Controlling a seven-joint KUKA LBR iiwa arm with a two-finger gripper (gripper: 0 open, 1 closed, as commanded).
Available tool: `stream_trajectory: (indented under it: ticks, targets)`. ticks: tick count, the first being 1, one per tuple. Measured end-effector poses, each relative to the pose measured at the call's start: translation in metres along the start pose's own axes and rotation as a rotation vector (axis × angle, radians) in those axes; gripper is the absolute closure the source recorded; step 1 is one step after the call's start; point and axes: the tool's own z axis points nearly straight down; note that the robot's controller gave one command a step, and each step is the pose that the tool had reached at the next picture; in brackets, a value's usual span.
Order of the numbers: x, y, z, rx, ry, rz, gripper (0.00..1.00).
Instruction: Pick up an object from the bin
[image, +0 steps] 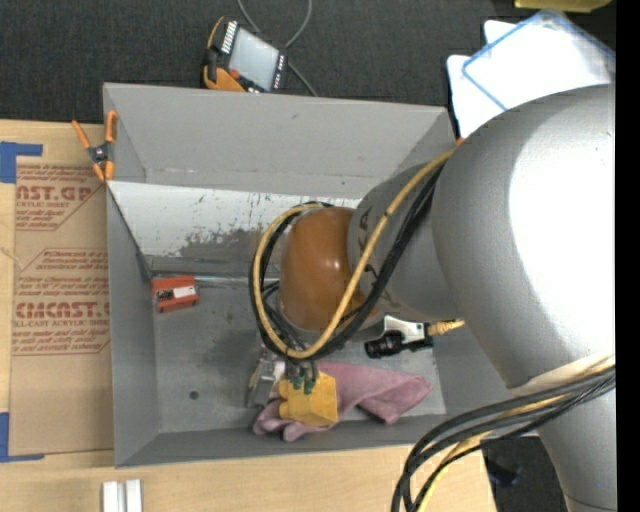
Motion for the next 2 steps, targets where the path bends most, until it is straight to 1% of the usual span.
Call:
stream_trajectory:
  ticks: [1, 2]
  targets:
    - [0.004, -0.002, -0.023, 0.006, 0.012, 0.000, 1.00]
    - [0.001, 0.000, -0.057, 0.000, 0.001, 0.000, 1.00]
